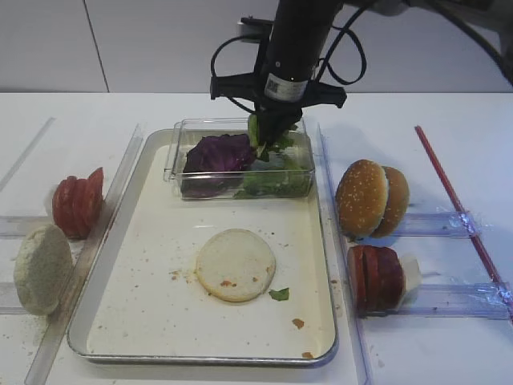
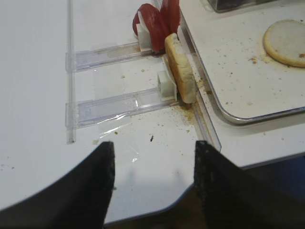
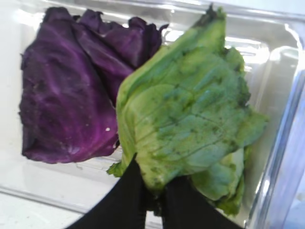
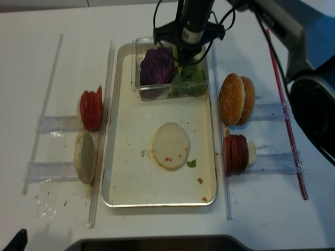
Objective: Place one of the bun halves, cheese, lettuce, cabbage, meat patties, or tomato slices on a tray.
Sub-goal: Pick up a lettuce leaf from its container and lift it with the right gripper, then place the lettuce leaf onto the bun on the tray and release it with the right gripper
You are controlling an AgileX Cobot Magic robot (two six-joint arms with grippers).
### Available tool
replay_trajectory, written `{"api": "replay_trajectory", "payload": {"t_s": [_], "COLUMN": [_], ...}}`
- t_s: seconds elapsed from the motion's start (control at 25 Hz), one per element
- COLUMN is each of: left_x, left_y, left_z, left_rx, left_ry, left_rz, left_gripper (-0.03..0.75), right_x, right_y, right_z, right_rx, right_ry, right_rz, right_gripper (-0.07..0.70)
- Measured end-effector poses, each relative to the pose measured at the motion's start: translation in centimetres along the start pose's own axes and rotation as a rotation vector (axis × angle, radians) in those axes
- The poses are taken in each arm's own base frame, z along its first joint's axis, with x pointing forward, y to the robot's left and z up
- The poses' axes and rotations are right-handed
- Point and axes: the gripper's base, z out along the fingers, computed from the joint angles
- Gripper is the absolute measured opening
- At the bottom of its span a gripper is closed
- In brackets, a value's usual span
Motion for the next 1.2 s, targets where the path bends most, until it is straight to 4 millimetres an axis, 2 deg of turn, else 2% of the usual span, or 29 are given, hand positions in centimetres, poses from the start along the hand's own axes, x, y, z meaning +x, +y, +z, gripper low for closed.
{"api": "replay_trajectory", "payload": {"t_s": [0.32, 0.72, 0.92, 1.2], "left_x": [0.0, 0.0, 0.0, 0.0], "left_y": [0.0, 0.0, 0.0, 0.0], "left_z": [0.0, 0.0, 0.0, 0.0], "left_rx": [0.000, 0.000, 0.002, 0.001], "left_ry": [0.000, 0.000, 0.000, -0.002], "left_rz": [0.000, 0.000, -0.001, -0.001], "left_gripper": [0.358, 0.358, 0.358, 0.358], "right_x": [0.7, 4.6, 7.2, 9.9], "right_y": [0.8, 0.9, 2.7, 5.0], "right_z": [-4.4, -7.3, -7.5, -6.2], "right_rx": [-0.055, -0.063, -0.064, -0.054], "right_ry": [-0.062, -0.020, 0.018, 0.087], "right_rz": [-0.006, -0.017, -0.074, -0.148], "right_gripper": [0.088, 0.087, 0.087, 0.087]}}
